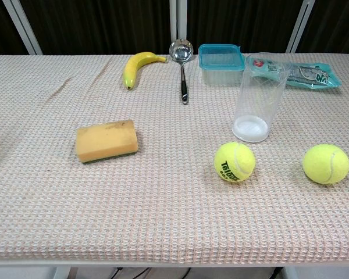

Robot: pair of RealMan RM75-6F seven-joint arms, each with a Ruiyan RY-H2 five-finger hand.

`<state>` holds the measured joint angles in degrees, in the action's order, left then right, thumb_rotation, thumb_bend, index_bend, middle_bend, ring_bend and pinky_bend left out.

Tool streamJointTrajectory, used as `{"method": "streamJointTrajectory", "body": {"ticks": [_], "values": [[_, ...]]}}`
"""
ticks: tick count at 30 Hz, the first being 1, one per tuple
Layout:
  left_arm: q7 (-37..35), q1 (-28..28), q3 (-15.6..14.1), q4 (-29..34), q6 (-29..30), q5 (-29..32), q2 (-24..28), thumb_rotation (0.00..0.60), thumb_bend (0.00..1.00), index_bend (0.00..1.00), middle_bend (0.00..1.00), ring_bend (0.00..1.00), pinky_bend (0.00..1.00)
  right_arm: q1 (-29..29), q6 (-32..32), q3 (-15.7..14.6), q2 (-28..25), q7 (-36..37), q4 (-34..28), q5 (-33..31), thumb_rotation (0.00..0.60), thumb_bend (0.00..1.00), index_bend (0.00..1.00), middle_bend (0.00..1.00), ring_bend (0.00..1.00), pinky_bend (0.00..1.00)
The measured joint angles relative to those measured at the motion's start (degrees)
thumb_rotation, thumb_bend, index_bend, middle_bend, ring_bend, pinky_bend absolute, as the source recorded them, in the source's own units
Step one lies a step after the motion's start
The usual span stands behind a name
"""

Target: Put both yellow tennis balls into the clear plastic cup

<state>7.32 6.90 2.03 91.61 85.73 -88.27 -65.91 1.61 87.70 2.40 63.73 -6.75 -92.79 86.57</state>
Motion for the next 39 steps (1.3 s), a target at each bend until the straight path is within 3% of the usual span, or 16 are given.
{"method": "streamJointTrajectory", "body": {"ticks": [17, 25, 30, 35, 39], "values": [[-3.34, -1.23, -0.73, -4.02, 1.51, -0.79, -1.52, 0.6, 0.0, 0.0, 0.0, 0.0, 0.0, 2.88, -6.77, -1.91, 1.07, -5.51, -1.44, 1.94, 0.6, 0.16, 0.0, 0.0, 0.0, 0.0], [-3.24, -0.84, -0.74, -5.86, 1.22, -1.27, -3.7, 0.6, 0.0, 0.0, 0.0, 0.0, 0.0, 8.89, -18.1, -2.12, 2.13, -12.57, -4.1, 1.17, 0.6, 0.17, 0.0, 0.0, 0.0, 0.0], [-1.49, -0.87, -0.95, -4.42, 0.66, -0.88, -3.21, 0.6, 0.0, 0.0, 0.0, 0.0, 0.0, 13.41, -25.44, -1.84, 6.56, -16.86, -4.03, -1.53, 0.6, 0.18, 0.0, 0.0, 0.0, 0.0], [-1.34, -1.22, -1.07, -3.94, 0.73, -0.53, -2.6, 0.6, 0.0, 0.0, 0.0, 0.0, 0.0, 15.86, -27.65, -1.73, 11.02, -18.74, -1.82, -2.34, 0.6, 0.18, 0.0, 0.02, 0.0, 0.14], [-2.36, -1.26, -1.04, -4.72, 0.98, -0.75, -2.76, 0.6, 0.0, 0.0, 0.0, 0.0, 0.0, 17.61, -29.79, -1.65, 13.48, -18.04, 1.18, -3.08, 0.6, 0.18, 0.0, 0.09, 0.09, 0.23]]}}
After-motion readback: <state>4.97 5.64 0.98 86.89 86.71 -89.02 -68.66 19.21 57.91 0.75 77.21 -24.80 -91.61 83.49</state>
